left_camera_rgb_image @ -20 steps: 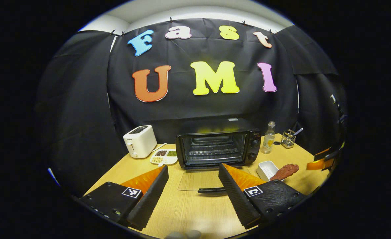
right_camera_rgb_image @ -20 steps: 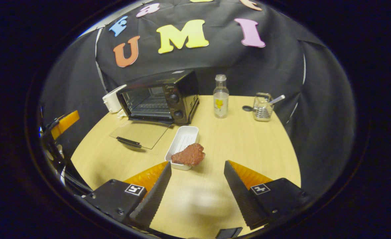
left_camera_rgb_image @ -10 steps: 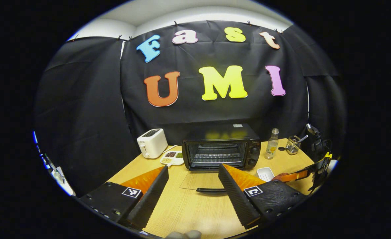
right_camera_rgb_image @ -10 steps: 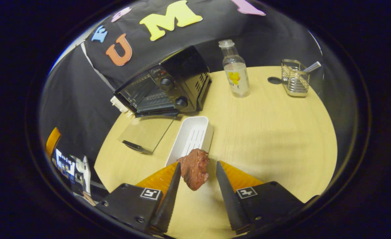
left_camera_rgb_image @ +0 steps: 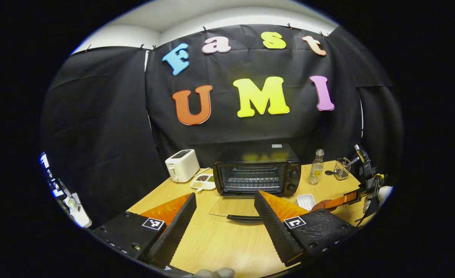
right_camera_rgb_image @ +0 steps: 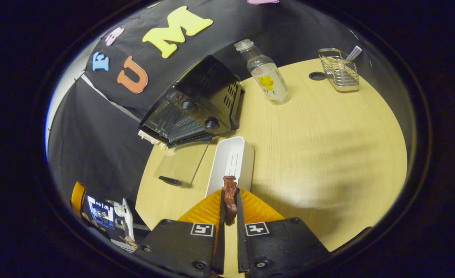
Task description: Open the electric oven with the left hand, put the food in, and close the electric oven.
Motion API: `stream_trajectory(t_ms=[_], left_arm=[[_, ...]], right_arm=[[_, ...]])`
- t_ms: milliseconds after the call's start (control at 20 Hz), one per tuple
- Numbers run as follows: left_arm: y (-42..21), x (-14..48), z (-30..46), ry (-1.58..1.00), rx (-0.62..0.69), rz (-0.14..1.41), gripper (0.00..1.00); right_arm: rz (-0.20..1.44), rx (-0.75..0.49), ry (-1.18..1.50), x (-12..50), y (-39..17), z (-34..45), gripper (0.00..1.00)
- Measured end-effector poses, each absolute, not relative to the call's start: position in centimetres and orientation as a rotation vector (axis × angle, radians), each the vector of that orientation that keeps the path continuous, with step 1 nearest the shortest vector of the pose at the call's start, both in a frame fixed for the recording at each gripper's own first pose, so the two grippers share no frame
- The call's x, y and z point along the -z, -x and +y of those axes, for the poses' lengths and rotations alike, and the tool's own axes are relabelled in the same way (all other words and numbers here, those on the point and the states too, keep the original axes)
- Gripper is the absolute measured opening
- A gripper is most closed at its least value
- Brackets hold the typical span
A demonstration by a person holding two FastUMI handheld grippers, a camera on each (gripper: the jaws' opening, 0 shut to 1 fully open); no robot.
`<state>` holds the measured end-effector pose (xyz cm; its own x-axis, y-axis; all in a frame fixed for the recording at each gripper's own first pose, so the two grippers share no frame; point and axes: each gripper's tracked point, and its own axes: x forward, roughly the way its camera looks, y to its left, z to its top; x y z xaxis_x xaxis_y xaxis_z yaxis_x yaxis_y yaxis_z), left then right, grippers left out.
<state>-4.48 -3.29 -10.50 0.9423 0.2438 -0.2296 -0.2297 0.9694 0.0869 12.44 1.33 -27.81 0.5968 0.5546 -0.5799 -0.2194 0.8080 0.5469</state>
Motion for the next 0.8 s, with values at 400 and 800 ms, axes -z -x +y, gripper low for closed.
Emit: stream_trajectory(t_ms=[400, 800], left_arm=[[3.3, 11.4, -1.3, -0.011, -0.150, 0.223, 0.96], [3.0, 12.6, 5.2, -0.049, -0.028, 0.268, 0.97]], right_arm=[[0.681, -0.458, -0.502, 20.6, -11.7, 5.1, 0.19], [0.457, -0.338, -0.630, 16.2, -15.6, 15.7, 0.16]])
